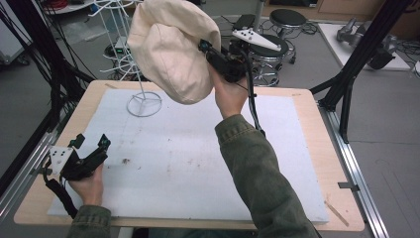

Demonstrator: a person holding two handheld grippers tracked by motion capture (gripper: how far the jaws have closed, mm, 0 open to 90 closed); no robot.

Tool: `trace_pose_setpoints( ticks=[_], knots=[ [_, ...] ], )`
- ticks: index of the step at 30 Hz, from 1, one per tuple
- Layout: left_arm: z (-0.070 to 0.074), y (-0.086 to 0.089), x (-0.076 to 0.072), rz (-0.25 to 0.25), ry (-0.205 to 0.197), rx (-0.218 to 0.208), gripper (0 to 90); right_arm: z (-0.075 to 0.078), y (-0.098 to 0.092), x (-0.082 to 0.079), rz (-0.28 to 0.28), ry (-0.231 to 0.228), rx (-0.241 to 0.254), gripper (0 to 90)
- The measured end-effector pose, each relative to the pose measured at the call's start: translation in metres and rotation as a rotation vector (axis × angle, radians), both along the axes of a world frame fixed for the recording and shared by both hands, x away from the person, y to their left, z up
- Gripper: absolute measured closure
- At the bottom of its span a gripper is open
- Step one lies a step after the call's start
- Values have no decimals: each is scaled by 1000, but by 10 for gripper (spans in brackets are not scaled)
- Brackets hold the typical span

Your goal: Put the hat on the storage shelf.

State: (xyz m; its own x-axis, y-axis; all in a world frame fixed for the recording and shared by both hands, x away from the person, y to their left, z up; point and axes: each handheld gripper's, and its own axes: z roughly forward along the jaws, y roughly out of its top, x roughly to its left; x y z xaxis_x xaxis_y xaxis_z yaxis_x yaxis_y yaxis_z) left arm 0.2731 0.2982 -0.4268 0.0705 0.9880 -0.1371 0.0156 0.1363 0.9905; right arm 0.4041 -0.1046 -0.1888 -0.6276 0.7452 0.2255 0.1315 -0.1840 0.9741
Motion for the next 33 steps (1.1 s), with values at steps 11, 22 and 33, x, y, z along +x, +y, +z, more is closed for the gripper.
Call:
trace_pose_setpoints(
  ticks=[11,22,33],
  knots=[
    [1,-1,2,16,9,33,214,30,9,8,15,-42,3,767],
    [1,-4,1,-3,18,48,213,49,30,21,10,-62,8,766],
    [1,-3,2,-1,6,34,214,56,69,27,42,-99,14,765]
  ],
)
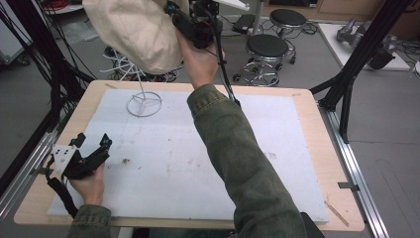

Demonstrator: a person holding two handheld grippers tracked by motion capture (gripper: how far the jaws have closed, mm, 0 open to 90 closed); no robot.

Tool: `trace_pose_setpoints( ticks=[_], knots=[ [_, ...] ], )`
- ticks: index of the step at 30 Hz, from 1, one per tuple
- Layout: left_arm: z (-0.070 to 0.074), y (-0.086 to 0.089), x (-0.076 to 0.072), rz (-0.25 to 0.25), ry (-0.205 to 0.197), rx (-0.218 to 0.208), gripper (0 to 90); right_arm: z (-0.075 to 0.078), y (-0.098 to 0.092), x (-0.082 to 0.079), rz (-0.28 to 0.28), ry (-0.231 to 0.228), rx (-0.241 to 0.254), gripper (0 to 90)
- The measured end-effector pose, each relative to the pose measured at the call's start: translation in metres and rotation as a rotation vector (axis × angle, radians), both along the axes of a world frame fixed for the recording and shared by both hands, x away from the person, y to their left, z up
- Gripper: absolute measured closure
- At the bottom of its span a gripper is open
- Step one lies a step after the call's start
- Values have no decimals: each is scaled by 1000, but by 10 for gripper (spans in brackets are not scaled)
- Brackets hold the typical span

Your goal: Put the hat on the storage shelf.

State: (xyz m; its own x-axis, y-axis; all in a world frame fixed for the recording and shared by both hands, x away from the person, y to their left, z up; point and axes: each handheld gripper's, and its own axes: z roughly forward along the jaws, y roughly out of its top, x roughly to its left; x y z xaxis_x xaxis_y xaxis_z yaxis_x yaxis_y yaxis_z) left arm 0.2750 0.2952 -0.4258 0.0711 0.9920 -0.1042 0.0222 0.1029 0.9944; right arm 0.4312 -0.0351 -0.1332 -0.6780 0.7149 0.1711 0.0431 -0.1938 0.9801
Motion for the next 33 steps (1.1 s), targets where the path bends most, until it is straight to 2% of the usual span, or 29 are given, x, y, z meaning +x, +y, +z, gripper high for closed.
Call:
trace_pose_setpoints(
  ticks=[6,12,23,30,33],
  knots=[
    [0,1,0,2,-1,-4,214,-12,20,10,15,20,-23,765],
    [0,2,0,10,-12,-1,214,-24,30,18,37,47,-47,763],
    [1,2,-1,17,-20,-8,220,-40,33,22,65,77,-79,757],
    [0,2,-1,14,-16,-4,220,-55,33,22,90,89,-111,748],
    [0,2,-1,15,-15,-5,220,-62,34,22,108,102,-95,748]
  ],
)
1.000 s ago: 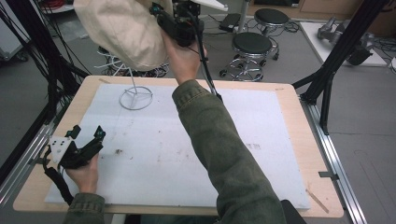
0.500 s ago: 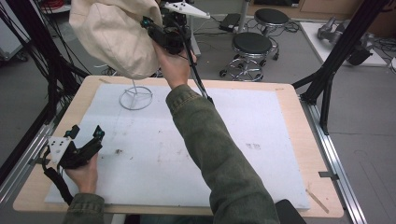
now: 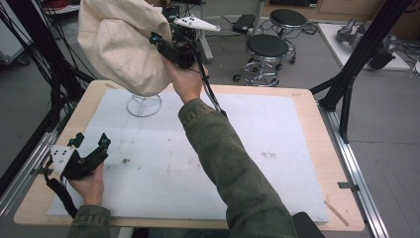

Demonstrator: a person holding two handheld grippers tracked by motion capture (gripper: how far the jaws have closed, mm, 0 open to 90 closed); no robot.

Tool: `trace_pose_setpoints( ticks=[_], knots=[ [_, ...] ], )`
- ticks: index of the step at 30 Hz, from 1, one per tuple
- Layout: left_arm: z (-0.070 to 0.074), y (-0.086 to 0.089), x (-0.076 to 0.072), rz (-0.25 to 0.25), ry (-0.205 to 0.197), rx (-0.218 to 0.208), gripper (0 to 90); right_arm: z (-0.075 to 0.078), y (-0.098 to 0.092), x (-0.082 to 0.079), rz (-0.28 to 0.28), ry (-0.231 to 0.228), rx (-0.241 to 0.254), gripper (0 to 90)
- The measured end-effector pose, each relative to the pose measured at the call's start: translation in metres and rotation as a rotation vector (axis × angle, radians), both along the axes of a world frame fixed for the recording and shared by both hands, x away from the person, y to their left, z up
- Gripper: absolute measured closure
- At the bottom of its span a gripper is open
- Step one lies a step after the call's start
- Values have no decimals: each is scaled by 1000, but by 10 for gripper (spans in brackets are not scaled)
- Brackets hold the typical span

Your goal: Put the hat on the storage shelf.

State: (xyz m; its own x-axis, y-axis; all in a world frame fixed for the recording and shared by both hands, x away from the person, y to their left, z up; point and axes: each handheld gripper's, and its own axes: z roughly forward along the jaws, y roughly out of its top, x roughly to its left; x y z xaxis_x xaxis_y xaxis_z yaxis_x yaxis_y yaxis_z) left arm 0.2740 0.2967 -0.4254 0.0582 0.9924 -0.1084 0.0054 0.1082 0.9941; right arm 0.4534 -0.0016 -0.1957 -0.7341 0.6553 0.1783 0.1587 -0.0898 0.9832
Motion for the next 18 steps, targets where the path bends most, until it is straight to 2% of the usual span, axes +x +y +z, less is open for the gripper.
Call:
trace_pose_setpoints(
  ticks=[11,16,18],
  knots=[
    [0,0,0,-3,0,-3,220,-14,-1,0,37,15,43,709],
    [0,0,0,-6,2,-5,220,-18,-4,4,61,2,57,628],
    [0,0,0,-9,4,-7,220,-19,-5,4,71,0,54,556]
  ],
)
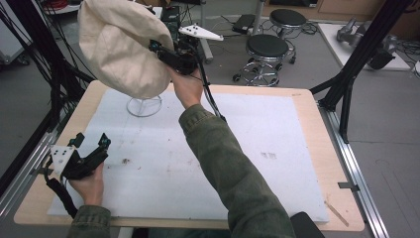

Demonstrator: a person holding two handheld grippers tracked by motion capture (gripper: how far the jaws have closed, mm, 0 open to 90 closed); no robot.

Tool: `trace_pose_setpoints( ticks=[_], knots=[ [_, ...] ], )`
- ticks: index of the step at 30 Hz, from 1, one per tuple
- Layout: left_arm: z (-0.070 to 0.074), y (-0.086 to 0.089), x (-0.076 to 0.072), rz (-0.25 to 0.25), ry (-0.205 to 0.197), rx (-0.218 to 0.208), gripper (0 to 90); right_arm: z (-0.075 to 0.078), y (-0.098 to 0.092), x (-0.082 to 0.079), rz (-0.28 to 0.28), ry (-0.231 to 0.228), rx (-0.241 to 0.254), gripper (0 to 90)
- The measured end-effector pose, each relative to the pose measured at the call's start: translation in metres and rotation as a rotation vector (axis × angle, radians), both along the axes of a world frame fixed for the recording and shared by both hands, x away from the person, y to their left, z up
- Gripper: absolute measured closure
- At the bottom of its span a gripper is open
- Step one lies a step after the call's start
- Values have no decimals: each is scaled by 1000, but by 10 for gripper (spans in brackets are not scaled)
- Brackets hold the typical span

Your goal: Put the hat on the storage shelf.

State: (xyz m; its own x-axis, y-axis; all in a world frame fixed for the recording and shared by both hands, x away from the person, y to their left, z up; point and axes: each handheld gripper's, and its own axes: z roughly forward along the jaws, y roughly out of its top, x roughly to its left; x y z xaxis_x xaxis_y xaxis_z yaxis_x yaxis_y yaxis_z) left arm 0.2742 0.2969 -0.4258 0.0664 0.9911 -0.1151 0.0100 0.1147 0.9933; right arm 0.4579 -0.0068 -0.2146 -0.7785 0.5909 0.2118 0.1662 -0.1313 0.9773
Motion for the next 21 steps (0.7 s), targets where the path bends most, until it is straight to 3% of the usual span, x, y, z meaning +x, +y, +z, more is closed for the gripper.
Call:
trace_pose_setpoints(
  ticks=[2,6,12,19,21],
  knots=[
    [0,0,0,-1,0,-2,220,-1,0,0,-4,17,0,515],
    [0,-1,-1,-1,-3,-4,220,-3,3,-1,-19,19,-45,465],
    [0,0,-1,-1,-3,-3,220,-5,4,-1,-2,50,-46,421],
    [0,0,-1,-1,-7,-8,220,-10,8,-4,-9,56,-57,379],
    [0,0,-1,1,-8,-7,220,-12,8,-5,-19,50,-62,313]
  ],
)
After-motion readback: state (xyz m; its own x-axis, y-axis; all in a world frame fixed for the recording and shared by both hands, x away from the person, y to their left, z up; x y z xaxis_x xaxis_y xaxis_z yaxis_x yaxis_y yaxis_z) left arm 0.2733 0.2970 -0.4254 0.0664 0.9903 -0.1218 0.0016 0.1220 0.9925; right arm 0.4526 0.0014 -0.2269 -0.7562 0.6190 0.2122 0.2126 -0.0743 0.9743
